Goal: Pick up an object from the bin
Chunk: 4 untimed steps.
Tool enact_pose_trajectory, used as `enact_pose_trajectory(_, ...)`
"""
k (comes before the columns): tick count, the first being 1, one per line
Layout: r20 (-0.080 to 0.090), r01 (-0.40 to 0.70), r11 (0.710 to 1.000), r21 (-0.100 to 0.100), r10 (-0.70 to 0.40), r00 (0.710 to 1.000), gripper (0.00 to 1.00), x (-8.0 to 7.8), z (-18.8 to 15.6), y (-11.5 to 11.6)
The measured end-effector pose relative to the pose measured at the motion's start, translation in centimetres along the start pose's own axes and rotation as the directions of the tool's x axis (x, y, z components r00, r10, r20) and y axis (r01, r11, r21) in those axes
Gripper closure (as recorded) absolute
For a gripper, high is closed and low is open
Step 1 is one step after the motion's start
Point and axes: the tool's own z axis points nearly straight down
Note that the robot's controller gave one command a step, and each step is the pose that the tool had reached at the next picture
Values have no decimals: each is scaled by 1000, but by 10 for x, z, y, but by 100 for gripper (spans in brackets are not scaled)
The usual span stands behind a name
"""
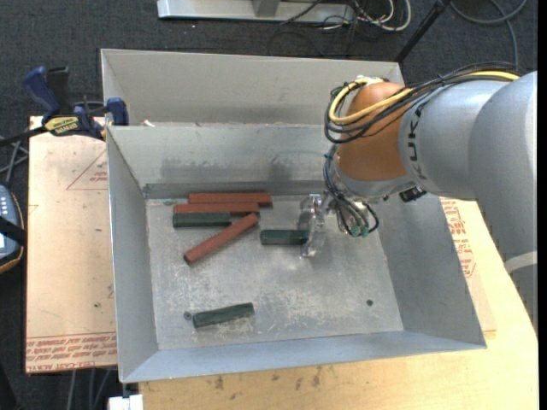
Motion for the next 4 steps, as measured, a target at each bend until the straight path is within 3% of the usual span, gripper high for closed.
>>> enact_pose_trajectory(2,0,0,1000,0,0,1000,100,0,-1,0)
enact_pose_trajectory(3,2,121,993,2,-121,993,100,13,-40,17)
enact_pose_trajectory(4,-7,338,941,-4,-338,941,100,12,-60,13)
